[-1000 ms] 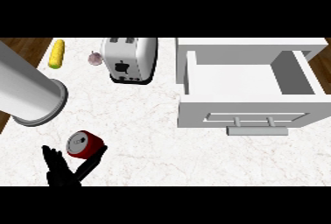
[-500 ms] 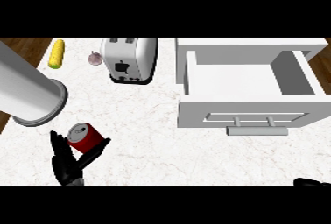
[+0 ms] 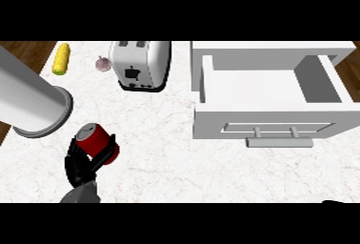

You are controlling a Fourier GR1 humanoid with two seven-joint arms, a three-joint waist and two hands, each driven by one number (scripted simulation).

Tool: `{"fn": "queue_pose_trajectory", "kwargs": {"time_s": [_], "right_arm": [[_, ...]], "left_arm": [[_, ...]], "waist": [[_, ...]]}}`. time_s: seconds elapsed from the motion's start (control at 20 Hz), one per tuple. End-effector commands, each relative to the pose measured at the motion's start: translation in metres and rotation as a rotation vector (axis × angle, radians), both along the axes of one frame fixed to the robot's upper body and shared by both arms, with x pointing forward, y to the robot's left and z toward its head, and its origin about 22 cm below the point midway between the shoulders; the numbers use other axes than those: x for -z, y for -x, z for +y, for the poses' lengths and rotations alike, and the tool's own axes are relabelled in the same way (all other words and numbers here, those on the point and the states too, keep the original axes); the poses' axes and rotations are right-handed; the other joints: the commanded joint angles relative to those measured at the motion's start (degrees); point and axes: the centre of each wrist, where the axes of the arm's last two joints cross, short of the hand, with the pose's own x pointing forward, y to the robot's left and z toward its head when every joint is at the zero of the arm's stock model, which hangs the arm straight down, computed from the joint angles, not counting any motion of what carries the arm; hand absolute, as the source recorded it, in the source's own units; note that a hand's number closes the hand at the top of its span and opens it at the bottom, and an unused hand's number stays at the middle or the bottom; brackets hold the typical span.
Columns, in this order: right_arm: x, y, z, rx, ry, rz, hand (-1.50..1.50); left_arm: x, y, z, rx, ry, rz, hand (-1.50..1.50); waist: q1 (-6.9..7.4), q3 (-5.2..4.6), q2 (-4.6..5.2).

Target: Pick up the can, place it into the drawer and close the drawer

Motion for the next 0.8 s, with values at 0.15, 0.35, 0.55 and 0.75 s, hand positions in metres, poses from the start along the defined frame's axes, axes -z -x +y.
{"fn": "queue_pose_trajectory", "kwargs": {"time_s": [0.15, 0.35, 0.55, 0.75], "right_arm": [[-0.007, -0.008, -0.001, -0.014, 0.015, -0.007, -1.5], [-0.01, -0.011, 0.001, -0.019, 0.011, -0.014, -1.5], [-0.01, -0.022, 0.009, 0.0, 0.02, -0.002, -1.5], [-0.016, -0.013, 0.005, 0.018, 0.021, -0.026, -1.5]], "left_arm": [[-0.02, -0.049, -0.023, 0.314, -0.012, -0.032, 1.5], [-0.038, -0.075, -0.041, 0.612, -0.055, -0.023, 1.5], [-0.052, -0.097, -0.04, 0.666, 0.016, -0.105, 1.5], [-0.068, -0.107, -0.074, 0.692, 0.003, -0.129, 1.5]], "waist": [[-1.13, -0.08, 0.33], [-1.61, -0.06, 0.4], [-0.39, -0.06, 0.27], [0.11, 0.0, -0.08]]}}
